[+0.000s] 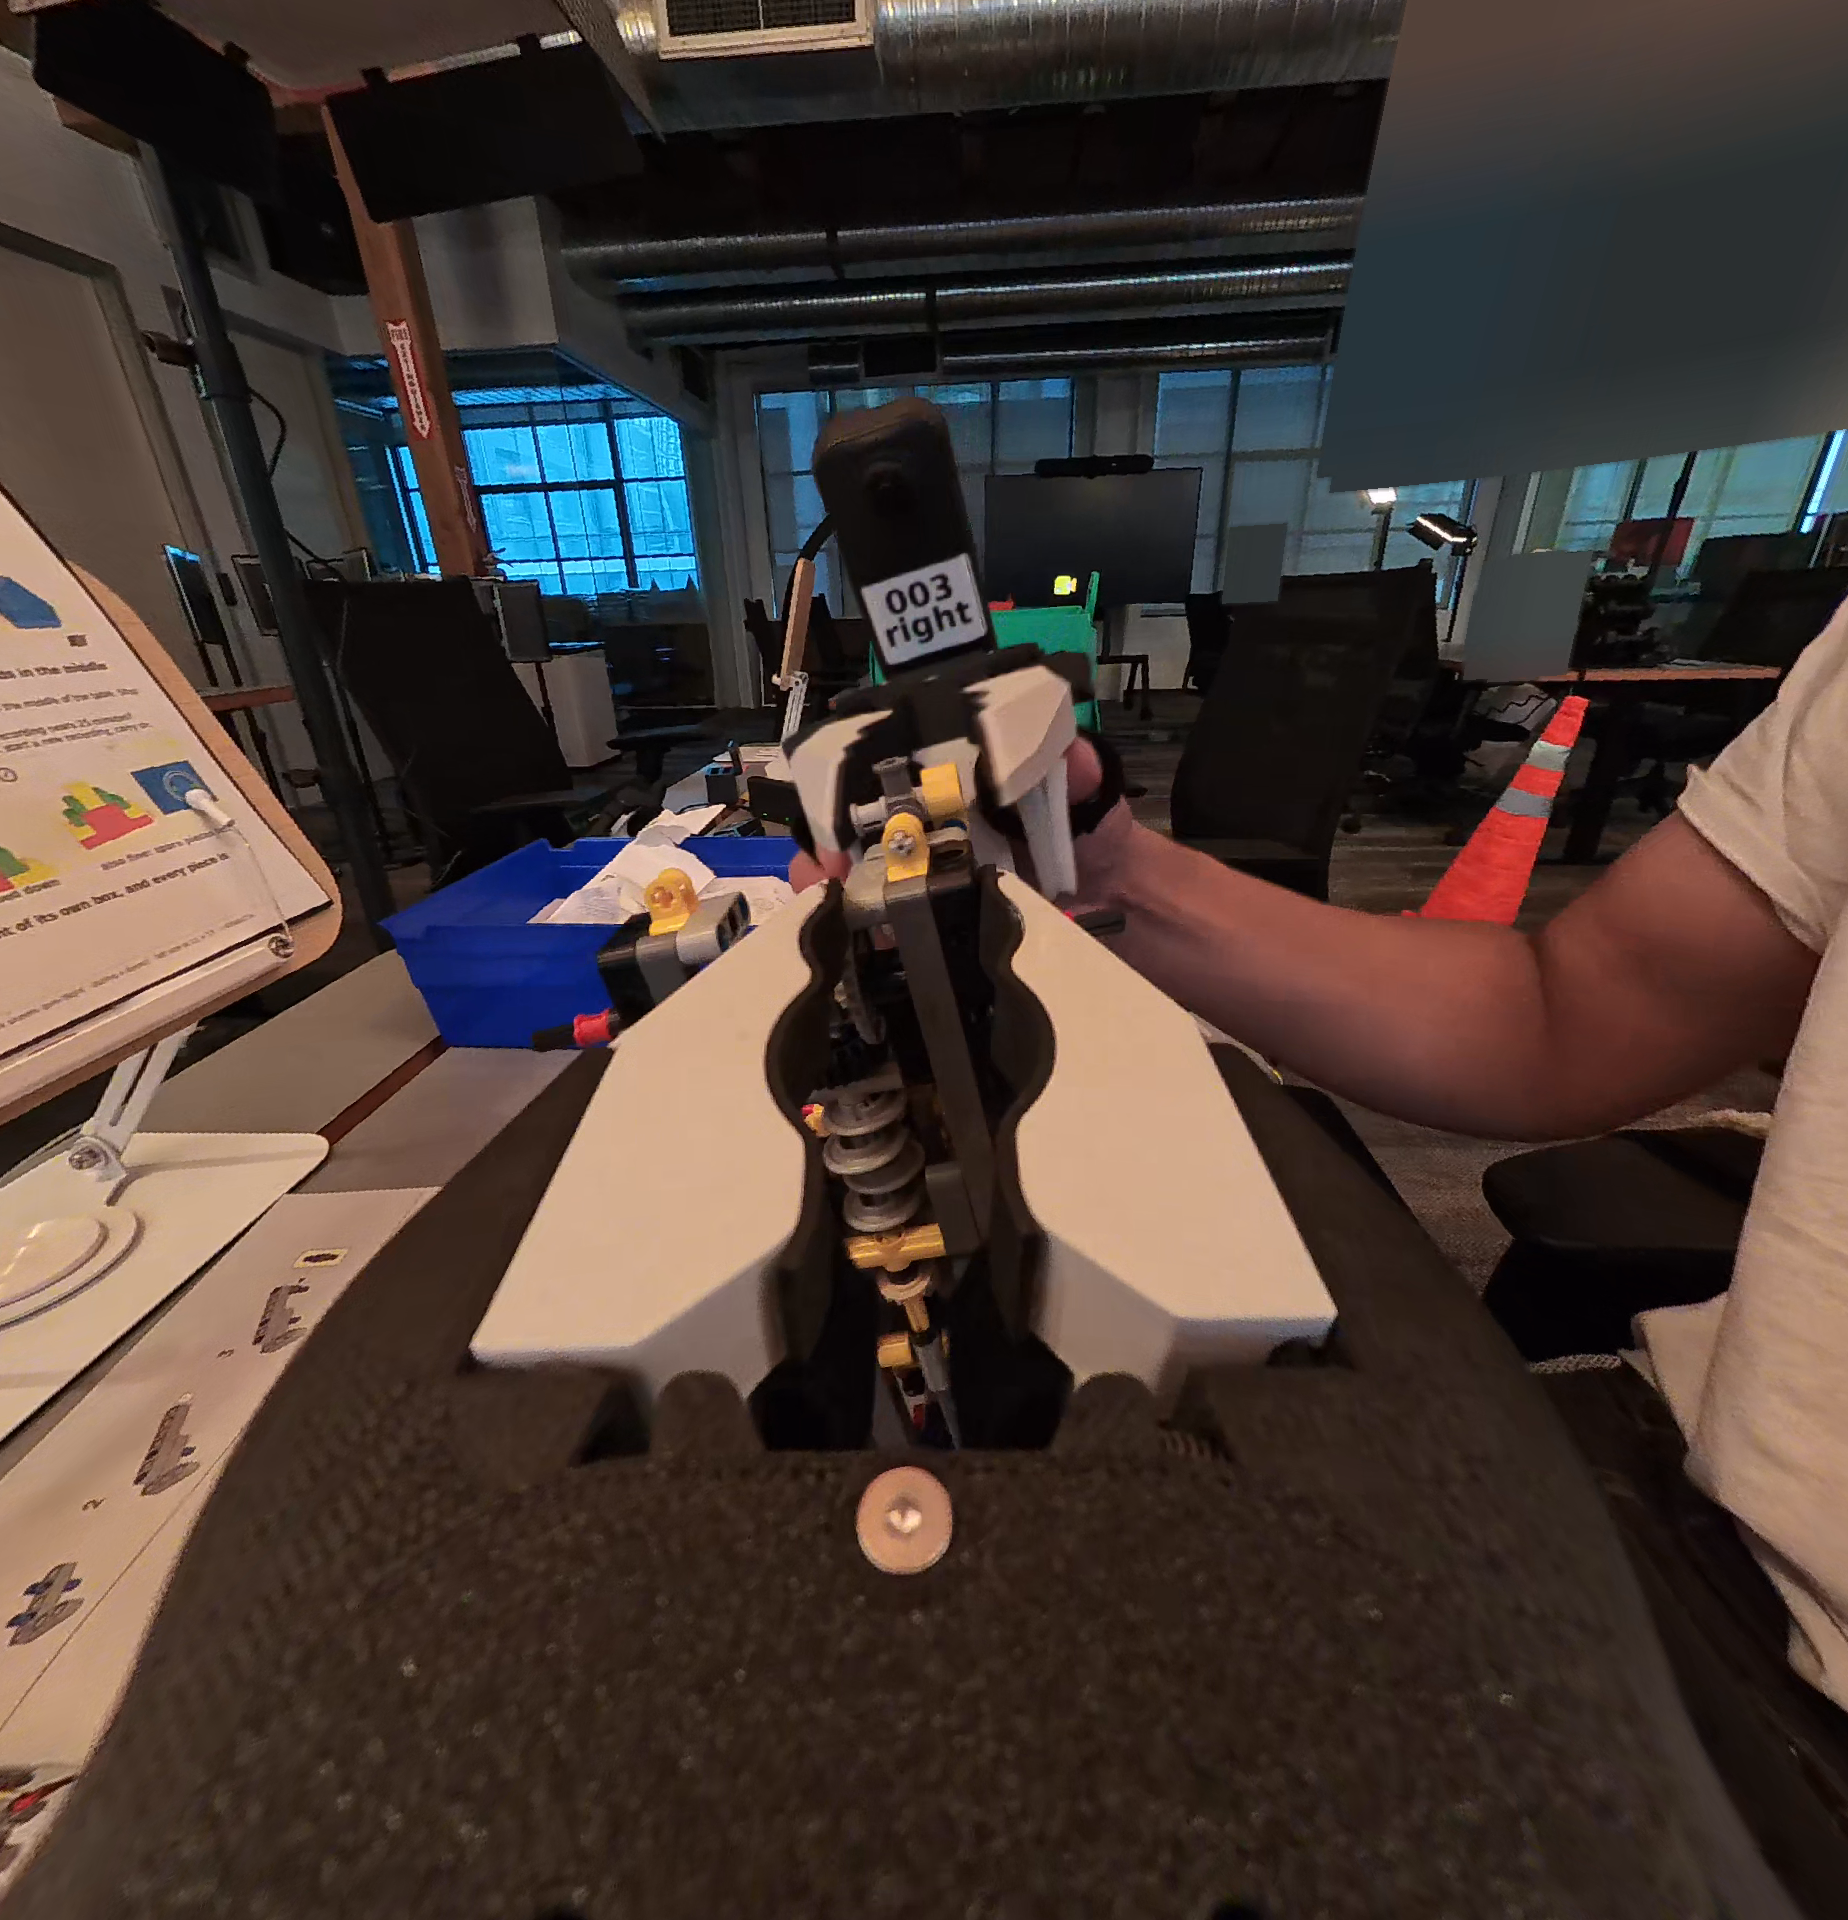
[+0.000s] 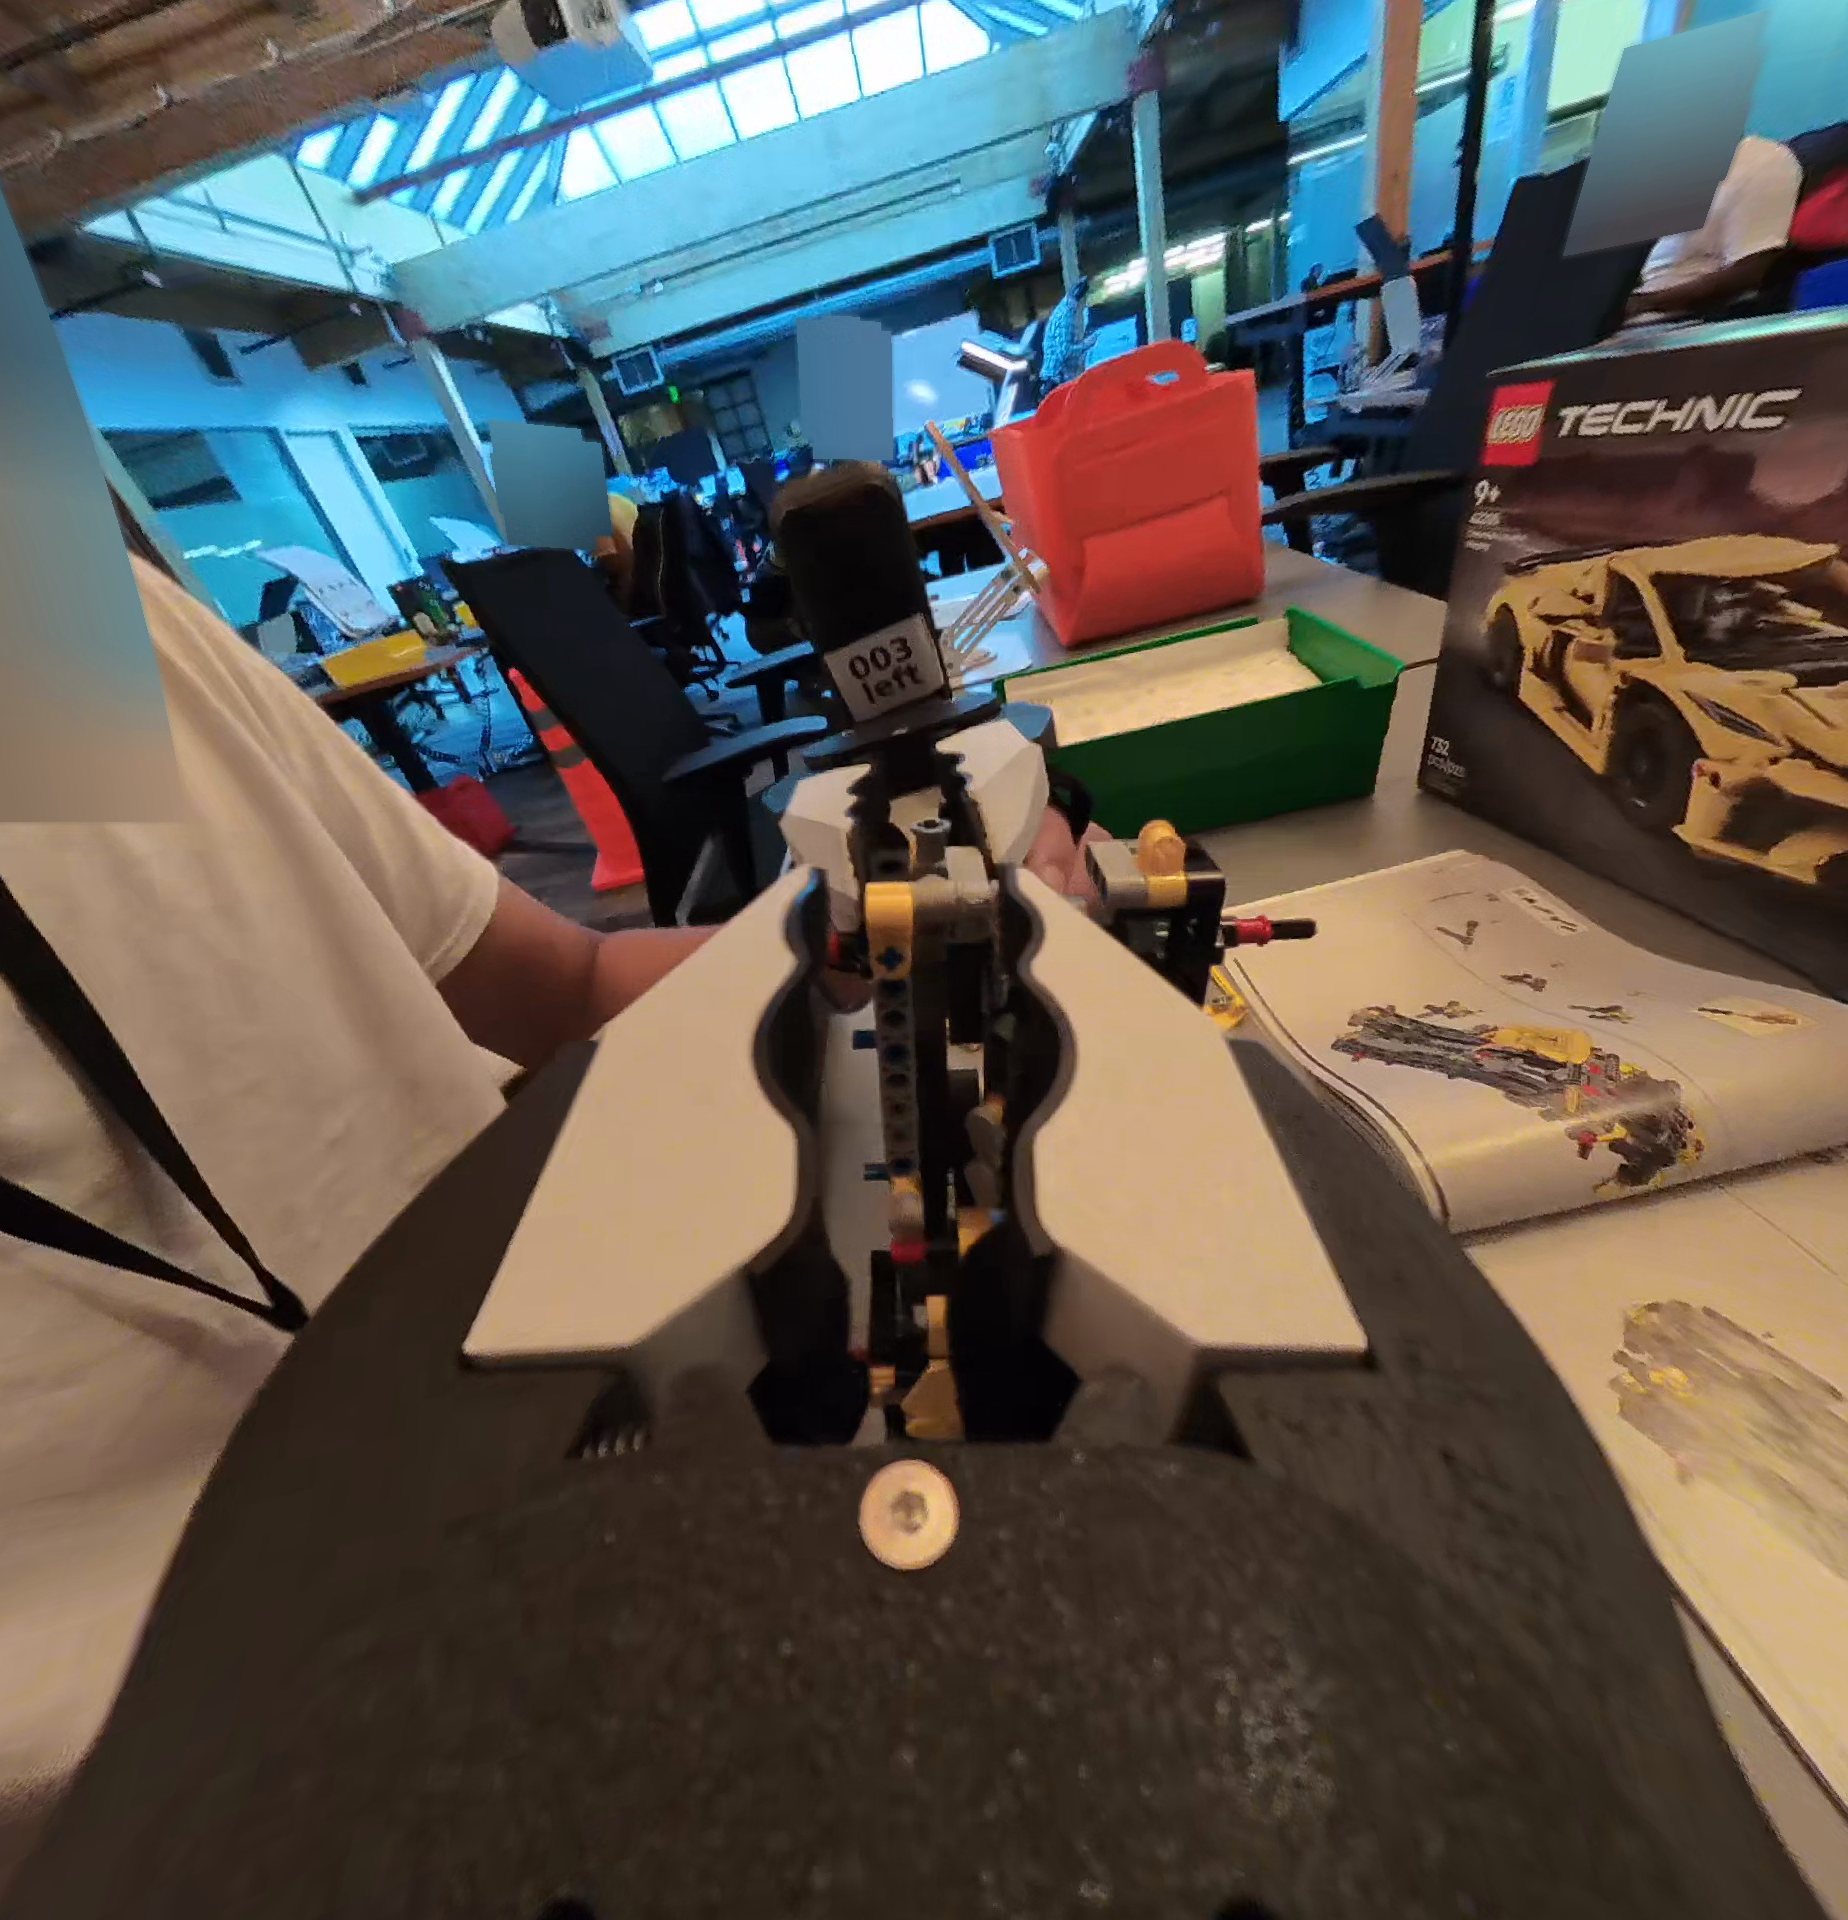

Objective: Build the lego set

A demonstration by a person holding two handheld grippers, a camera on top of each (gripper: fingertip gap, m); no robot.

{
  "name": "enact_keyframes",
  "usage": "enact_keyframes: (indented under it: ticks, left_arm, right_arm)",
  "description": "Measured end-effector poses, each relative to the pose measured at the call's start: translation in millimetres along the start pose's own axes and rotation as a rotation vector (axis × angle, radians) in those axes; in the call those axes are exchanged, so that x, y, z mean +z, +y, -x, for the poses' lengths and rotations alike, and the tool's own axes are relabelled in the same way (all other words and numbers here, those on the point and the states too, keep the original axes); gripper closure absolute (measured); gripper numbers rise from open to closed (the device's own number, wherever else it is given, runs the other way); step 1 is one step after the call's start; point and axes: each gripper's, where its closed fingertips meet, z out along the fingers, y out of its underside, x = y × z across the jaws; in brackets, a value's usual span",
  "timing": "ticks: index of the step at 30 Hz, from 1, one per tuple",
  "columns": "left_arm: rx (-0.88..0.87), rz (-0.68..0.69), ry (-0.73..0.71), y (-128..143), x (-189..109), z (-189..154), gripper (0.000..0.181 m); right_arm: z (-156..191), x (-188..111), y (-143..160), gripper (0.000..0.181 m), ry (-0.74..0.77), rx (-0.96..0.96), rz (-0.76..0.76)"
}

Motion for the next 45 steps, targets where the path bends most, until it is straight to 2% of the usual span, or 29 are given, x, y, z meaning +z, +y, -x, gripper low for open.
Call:
enact_keyframes:
  ticks: [1, 18, 21, 27, 34, 39, 45]
  left_arm:
    - [0.003, 0.001, 0.002, -0.1, -0.4, -0.4, 0.155]
    - [0.014, 0.004, 0.001, 0.1, -1.5, -0.5, 0.155]
    - [0.021, 0.009, -0.004, 0.1, -1.2, -1.0, 0.155]
    - [0.021, 0.010, -0.007, 0.1, -0.7, -1.0, 0.155]
    - [0.027, 0.013, -0.003, -0.1, -1.6, -2.5, 0.155]
    - [0.017, 0.007, -0.003, -0.3, -2.0, -1.1, 0.155]
    - [0.013, 0.005, -0.003, -0.1, -1.3, -1.0, 0.155]
  right_arm:
    - [-3.1, 0.9, 2.2, 0.157, 0.019, -0.015, 0.007]
    - [-3.3, -1.1, 2.4, 0.157, 0.027, -0.024, -0.052]
    - [-8.5, -12.1, 0.7, 0.148, 0.084, -0.067, -0.090]
    - [2.9, -15.8, 12.7, 0.177, 0.106, -0.161, 0.034]
    - [8.9, -20.7, 6.4, 0.169, 0.041, -0.108, -0.025]
    - [5.7, -18.8, 5.7, 0.179, 0.076, -0.122, -0.016]
    - [5.3, -19.2, 6.4, 0.179, 0.067, -0.104, -0.034]
